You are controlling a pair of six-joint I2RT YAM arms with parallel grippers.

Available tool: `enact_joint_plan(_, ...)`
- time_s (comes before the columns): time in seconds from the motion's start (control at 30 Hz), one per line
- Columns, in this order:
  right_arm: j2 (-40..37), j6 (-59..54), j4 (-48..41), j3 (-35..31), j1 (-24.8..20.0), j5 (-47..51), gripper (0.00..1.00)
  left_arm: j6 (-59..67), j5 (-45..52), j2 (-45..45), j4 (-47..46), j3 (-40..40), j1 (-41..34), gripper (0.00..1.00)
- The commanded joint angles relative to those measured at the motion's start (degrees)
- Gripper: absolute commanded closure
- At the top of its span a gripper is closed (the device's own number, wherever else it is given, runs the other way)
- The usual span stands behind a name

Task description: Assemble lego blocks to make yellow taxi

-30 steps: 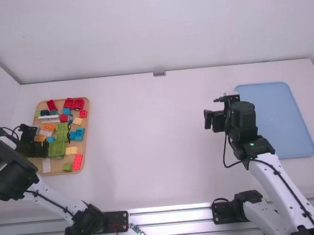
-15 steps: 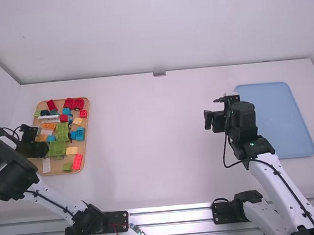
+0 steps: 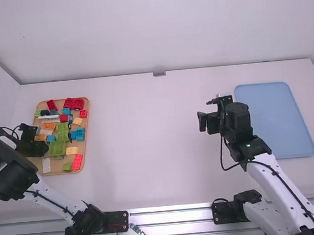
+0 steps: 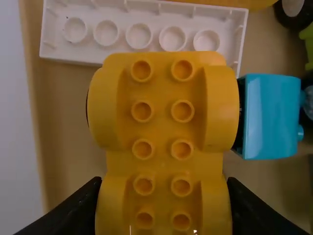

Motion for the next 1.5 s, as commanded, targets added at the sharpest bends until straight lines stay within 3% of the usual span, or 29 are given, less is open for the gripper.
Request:
enact_joint_plan(0.0, 0.0, -0.3, 0.3, 1.3, 0.0, 0.2, 0.01, 0.1, 0.6, 1.0, -0.4, 1.0, -0.1, 0.53)
enact_joint_plan(0.17, 0.0, -0.4, 0.3, 1.3, 0.0, 0.3, 0.01, 0.0, 0.4, 1.0, -3.9, 3.3, -0.3, 0.56)
enact_joint_plan(0.2, 0.0, -1.2, 0.1, 1.3, -0.1, 0.2, 0.01, 0.0, 0.4, 1.0, -6.8, 5.3, -0.3, 0.62)
enact_joint_plan(0.43, 0.0, -1.9, 0.1, 1.3, 0.1, 0.2, 0.01, 0.0, 1.0, 1.0, -22.5, 18.2, -1.3, 0.67)
enact_joint_plan(0.67, 0.0, -3.3, -0.4, 1.3, 0.1, 0.0, 0.01, 0.7, 1.0, 0.9, -33.7, 27.4, -6.2, 0.62)
enact_joint_plan(0.97, 0.0, -3.3, 0.1, 1.3, 0.1, 0.0, 0.01, 1.4, -0.1, 0.8, -31.7, 27.7, -20.5, 0.62)
enact_joint_plan(1.17, 0.0, -3.3, -0.4, 1.3, 0.1, 0.0, 0.01, 1.5, -5.8, 0.8, -29.7, 27.7, -33.5, 0.62)
enact_joint_plan(1.47, 0.0, -4.3, -0.1, 1.3, 0.0, 0.2, 0.01, 6.1, -2.7, 0.2, -31.3, 27.7, -45.9, 0.68)
